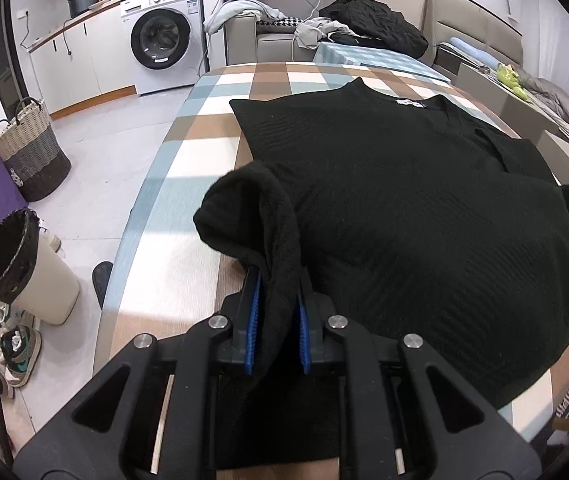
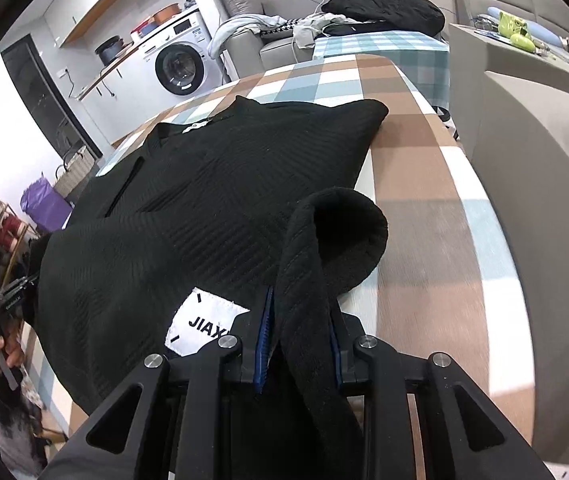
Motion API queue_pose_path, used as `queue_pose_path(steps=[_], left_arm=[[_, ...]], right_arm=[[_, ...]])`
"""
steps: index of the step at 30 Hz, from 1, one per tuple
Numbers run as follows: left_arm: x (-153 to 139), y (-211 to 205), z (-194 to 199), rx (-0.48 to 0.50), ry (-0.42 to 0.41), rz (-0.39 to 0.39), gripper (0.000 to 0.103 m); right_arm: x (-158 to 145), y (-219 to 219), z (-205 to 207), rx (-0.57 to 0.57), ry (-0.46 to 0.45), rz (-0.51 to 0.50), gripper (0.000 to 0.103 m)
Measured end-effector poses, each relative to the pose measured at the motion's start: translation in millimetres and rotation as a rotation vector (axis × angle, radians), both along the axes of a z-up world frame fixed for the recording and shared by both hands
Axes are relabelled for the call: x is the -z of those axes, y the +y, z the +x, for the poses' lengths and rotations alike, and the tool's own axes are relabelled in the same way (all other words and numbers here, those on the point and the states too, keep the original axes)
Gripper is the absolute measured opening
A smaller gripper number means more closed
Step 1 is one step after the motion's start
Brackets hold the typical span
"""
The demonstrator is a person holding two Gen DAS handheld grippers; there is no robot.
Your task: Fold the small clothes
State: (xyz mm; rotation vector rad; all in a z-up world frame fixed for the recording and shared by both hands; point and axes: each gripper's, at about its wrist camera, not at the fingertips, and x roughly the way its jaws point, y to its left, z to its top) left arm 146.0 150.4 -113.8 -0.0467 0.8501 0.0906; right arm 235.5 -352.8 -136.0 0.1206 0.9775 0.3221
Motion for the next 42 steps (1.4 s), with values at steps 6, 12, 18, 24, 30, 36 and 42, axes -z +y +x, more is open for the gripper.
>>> queue_pose_path(steps=[6, 12, 18, 24, 30, 36, 42], left_arm=[[-3.7, 3.9, -30.6, -0.019, -0.026, -0.021, 0.013], [-8.2, 20.2, -47.1, -0.061, -0.038, -0.083, 0.028], [-5.3, 21.9, -60.0, -0.060, -0.040, -0.104, 0.031], [-19.8, 24.6, -63.4, -0.076, -0.124, -0.112, 0.004], [-59.2, 39.4, -45.5, -0.101, -0.226, -0.163, 0.003], [-82.6, 49.6, 1.2, -0.127, -0.258, -0.151, 0.003], [-45.8, 54.5, 39.4, -0.144, -0.118, -0.161, 0.003]], right_arm=[[-7.4, 2.8, -23.9, 0.000, -0.039, -0.061, 0.024], [-10.1, -16.4, -29.7, 0.052, -0.038, 0.033, 0.033], [-13.2, -25.7, -61.4, 0.044, -0.069, 0.081, 0.041], [-14.9, -16.3, -62.7, 0.018, -0.141, 0.049, 0.009], [-49.9, -24.1, -40.5, 0.070, -0.251, 0.121, 0.005], [-74.6, -29.1, -10.0, 0.135, -0.316, 0.141, 0.005], [-36.1, -24.1, 23.8, 0.164, -0.166, 0.080, 0.005]])
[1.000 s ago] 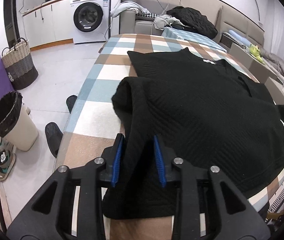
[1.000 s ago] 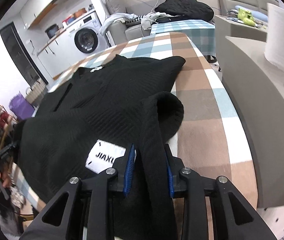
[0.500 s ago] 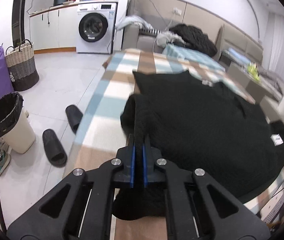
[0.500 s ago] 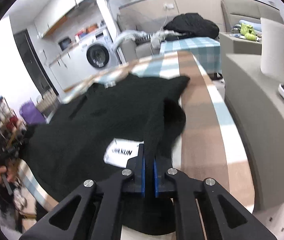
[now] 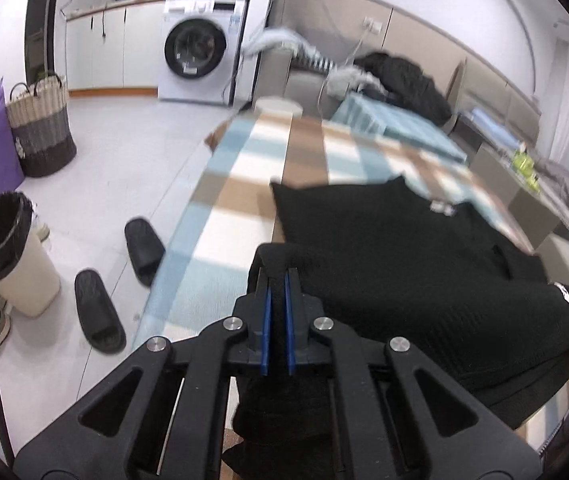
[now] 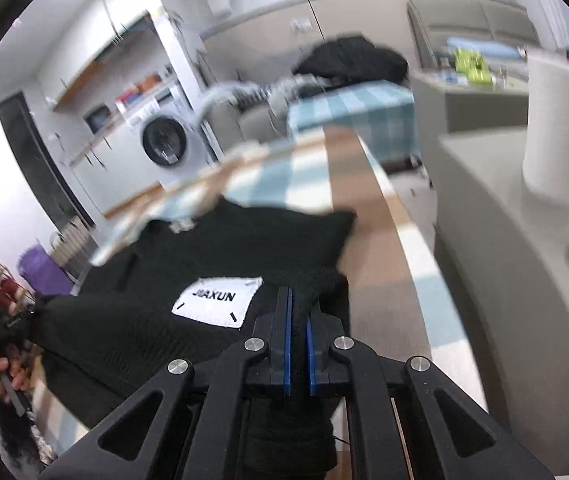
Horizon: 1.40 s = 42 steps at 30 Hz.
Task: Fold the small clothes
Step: 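Lay the hem over the shirt body with both grippers, folding it in half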
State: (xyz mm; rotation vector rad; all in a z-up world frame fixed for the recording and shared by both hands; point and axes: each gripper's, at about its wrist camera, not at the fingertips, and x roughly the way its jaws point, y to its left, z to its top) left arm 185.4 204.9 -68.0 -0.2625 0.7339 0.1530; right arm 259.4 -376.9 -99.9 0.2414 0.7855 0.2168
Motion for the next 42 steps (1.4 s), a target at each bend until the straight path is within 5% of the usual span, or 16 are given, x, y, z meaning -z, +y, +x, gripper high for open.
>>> queue_pose_path(steps=[5, 7, 9, 14, 18, 26, 28, 31, 42], left_arm=[[24.4, 2.2, -6.0, -0.027, 0.069, -0.004, 0.009], [29.0, 3.4, -13.8, -0.043, 0.081, -0.010, 0.035], [29.6, 3.7, -29.1, -0.038, 0.072, -0.037, 0.044], [31.2, -15.1, -68.6, 0.016, 0.074, -0.044, 0.049], [36.2, -41.1, -84.2, 0.078, 0.094, 0.028, 0.051], [47.7, -54.9, -83.1, 0.060, 0.114, 0.096, 0.049], [47.3, -56.5, -81.8, 0.077, 0.112, 0.112, 0.034], [46.8, -60.7, -80.2, 0.104, 0.109, 0.120, 0.021], [46.8, -59.1, -84.2, 0.110, 0.103, 0.142, 0.020]], right_arm=[[24.5, -14.3, 7.7, 0.062, 0.100, 0.028, 0.017], [26.7, -22.0, -2.3, 0.069, 0.110, 0.066, 0.024], [27.8, -27.2, -14.5, 0.079, 0.119, 0.077, 0.040], [27.4, -33.9, -71.3, 0.055, 0.099, 0.144, 0.044], [28.4, -21.7, -102.4, -0.011, 0.090, 0.127, 0.044], [38.4, 24.7, -110.7, -0.119, 0.080, -0.034, 0.043], [39.6, 32.9, -107.0, -0.126, 0.060, -0.081, 0.041], [42.9, 34.3, -99.3, -0.102, 0.062, -0.101, 0.022], [43.2, 23.3, -94.2, -0.081, 0.058, -0.106, 0.016]])
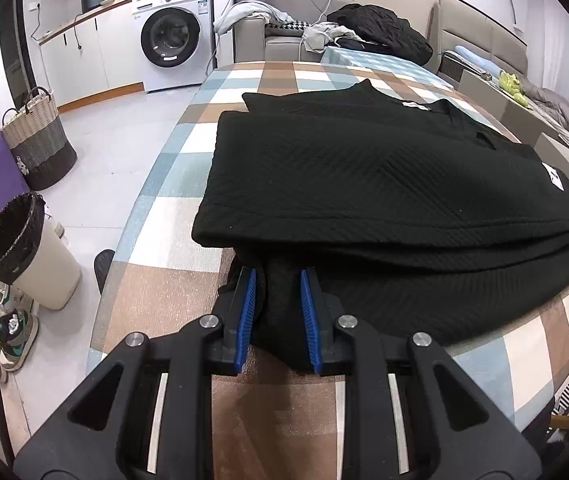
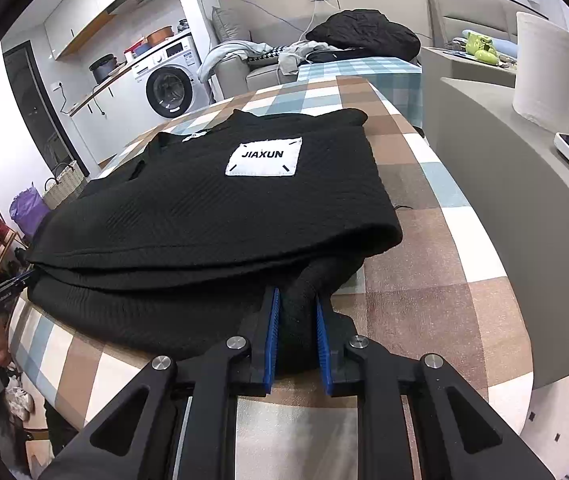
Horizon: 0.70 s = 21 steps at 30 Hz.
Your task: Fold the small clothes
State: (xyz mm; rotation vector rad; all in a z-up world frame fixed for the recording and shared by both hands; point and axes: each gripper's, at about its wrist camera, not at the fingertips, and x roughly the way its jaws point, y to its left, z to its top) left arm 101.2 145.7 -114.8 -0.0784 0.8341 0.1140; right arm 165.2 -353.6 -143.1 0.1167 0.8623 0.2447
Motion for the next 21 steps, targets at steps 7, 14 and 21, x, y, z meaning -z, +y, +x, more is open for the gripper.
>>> queue_pose_path(steps=[7, 14, 21], left_arm=[[0.3, -6.6, -9.9, 0.011, 0.002, 0.045, 0.018], [0.1, -9.4, -35.9, 0.022, 0.006, 0.065, 0.018], [-3.2, -0.8, -46.1, 0.014, -0.012, -0.008, 0.031]], right_arm=[[0.2, 0.5, -8.7, -0.026, 0.006, -0.004, 0.016], [-1.6, 0.1, -22.1, -0.040, 0.012, -0.003, 0.016], [-5.8, -8.6, -18.7, -0.036, 0.028, 0.041, 0.035]])
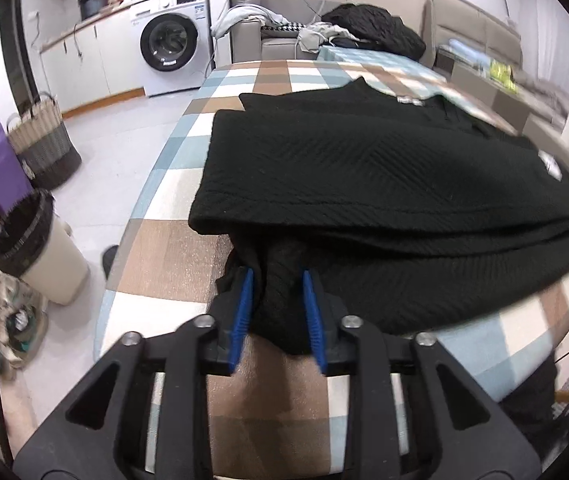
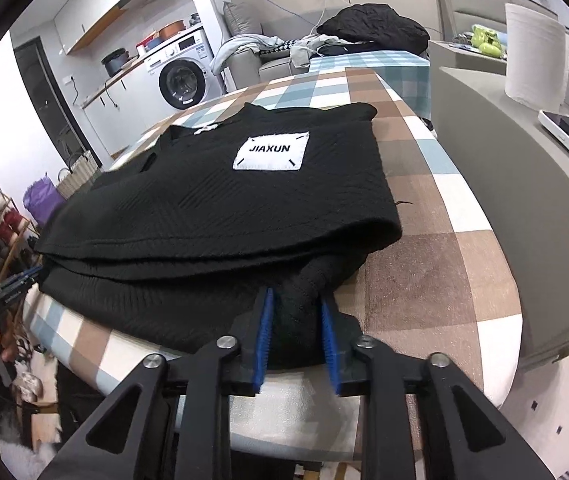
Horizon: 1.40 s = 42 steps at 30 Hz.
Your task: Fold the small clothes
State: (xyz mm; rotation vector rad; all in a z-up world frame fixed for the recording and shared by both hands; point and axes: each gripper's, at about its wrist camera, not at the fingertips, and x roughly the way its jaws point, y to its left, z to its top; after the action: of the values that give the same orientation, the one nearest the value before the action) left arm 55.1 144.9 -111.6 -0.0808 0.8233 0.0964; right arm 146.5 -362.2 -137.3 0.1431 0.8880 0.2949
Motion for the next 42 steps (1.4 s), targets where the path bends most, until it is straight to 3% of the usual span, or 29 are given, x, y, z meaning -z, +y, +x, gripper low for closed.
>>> queue_pose_path(steps=[1, 2, 4, 6, 10, 16, 30, 32, 35, 37, 39, 42], left_arm=[[-0.6, 3.3, -0.6, 0.000, -0.005, -0.027, 0.042], [-2.1, 8.1, -1.5, -0.002, -0.017, -0.059, 0.048], [-4.3, 10.8, -4.9, -0.010, -0.037, -0.082, 0.066], [-5.7, 13.0, -5.1, -0.024, -0.043, -0.087, 0.071], [-4.2, 19.2, -2.0, -0.045, -0.031, -0.113, 0.071], [-7.0, 31.8, -6.0, -0.076, -0.050, -0.172, 0.071], [-0.3, 67.9, 22.5, -0.170, -0.049, -0.345, 0.072], [-3.3, 71.0, 27.9, -0.183, -0.065, -0.359, 0.069], [-8.7, 69.6, 36.6, -0.165, -0.073, -0.359, 0.042], [-11.6, 65.5, 42.1, -0.165, -0.071, -0.323, 0.014], [-13.2, 62.3, 47.3, -0.156, -0.070, -0.320, 0.007], [-18.1, 58.8, 49.6, -0.158, -0.087, -0.312, 0.006]], right_arm=[[-0.6, -4.4, 2.0, 0.007, 0.000, 0.022, 0.048], [-1.4, -9.1, 3.1, 0.023, -0.005, 0.050, 0.054], [-2.0, -19.9, 8.2, 0.059, -0.009, 0.098, 0.054], [-0.6, -29.4, 14.9, 0.097, -0.004, 0.135, 0.054], [-1.2, -45.9, 29.4, 0.158, -0.031, 0.241, 0.054], [-17.6, -46.8, 43.5, 0.083, -0.075, 0.419, 0.054], [-1.3, -29.1, 54.5, 0.054, -0.015, 0.389, 0.054], [-1.9, -29.0, 53.1, 0.054, -0.015, 0.388, 0.054], [-1.8, -28.3, 52.9, 0.056, -0.013, 0.383, 0.054], [-2.5, -28.5, 52.5, 0.065, -0.019, 0.378, 0.053], [-2.1, -29.4, 53.6, 0.074, -0.014, 0.383, 0.051], [-0.8, -32.0, 58.2, 0.096, 0.014, 0.393, 0.029]])
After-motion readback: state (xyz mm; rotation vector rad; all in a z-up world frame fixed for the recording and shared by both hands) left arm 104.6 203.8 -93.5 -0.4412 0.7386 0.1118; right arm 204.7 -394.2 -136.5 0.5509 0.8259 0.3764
